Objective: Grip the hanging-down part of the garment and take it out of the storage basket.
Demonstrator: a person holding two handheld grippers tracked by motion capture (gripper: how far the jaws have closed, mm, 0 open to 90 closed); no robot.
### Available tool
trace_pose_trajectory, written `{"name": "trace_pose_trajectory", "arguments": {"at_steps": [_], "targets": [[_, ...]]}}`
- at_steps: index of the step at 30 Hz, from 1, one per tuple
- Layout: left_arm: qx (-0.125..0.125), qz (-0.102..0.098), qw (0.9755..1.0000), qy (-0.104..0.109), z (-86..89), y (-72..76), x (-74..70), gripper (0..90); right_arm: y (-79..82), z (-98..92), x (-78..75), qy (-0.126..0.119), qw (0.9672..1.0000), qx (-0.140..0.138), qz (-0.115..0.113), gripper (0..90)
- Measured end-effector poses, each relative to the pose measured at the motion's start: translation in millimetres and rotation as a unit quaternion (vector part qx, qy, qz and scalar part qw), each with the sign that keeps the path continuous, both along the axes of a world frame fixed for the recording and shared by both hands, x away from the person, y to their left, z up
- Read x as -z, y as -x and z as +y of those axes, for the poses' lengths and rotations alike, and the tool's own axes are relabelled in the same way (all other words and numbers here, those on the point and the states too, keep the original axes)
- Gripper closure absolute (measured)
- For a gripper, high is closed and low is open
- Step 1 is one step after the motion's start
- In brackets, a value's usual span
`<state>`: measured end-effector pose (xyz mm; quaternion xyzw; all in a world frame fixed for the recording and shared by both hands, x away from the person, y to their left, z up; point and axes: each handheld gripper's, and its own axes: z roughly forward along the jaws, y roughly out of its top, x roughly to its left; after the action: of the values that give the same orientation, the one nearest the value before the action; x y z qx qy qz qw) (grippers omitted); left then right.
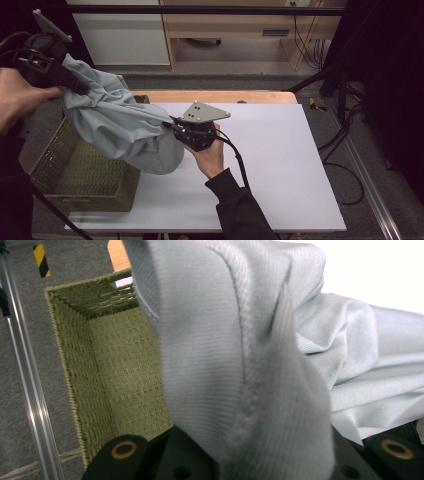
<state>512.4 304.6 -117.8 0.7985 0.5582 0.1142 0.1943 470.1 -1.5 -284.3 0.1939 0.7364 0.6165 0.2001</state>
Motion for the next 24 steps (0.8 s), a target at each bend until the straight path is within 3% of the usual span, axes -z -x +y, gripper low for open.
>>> {"name": "trace_pose_trajectory", "arguments": {"at_steps": [14,18,24], "targets": [[0.013,-0.002,0.9999,0.001,-11.2,-1.5,-0.2,80.9,7.2,-15.3,-15.8,-0.020,0.9996,0.008,-0.017,89.0],[0.015,0.000,0.9999,0.000,-12.6,-0.5,0.1,80.9,5.0,-11.9,-1.2,-0.004,0.9999,0.010,-0.005,88.5],[0.021,0.002,0.9998,0.001,-17.0,-2.1,3.0,81.0,-1.5,-4.6,35.5,0.006,0.9995,0.007,0.029,87.8]]}}
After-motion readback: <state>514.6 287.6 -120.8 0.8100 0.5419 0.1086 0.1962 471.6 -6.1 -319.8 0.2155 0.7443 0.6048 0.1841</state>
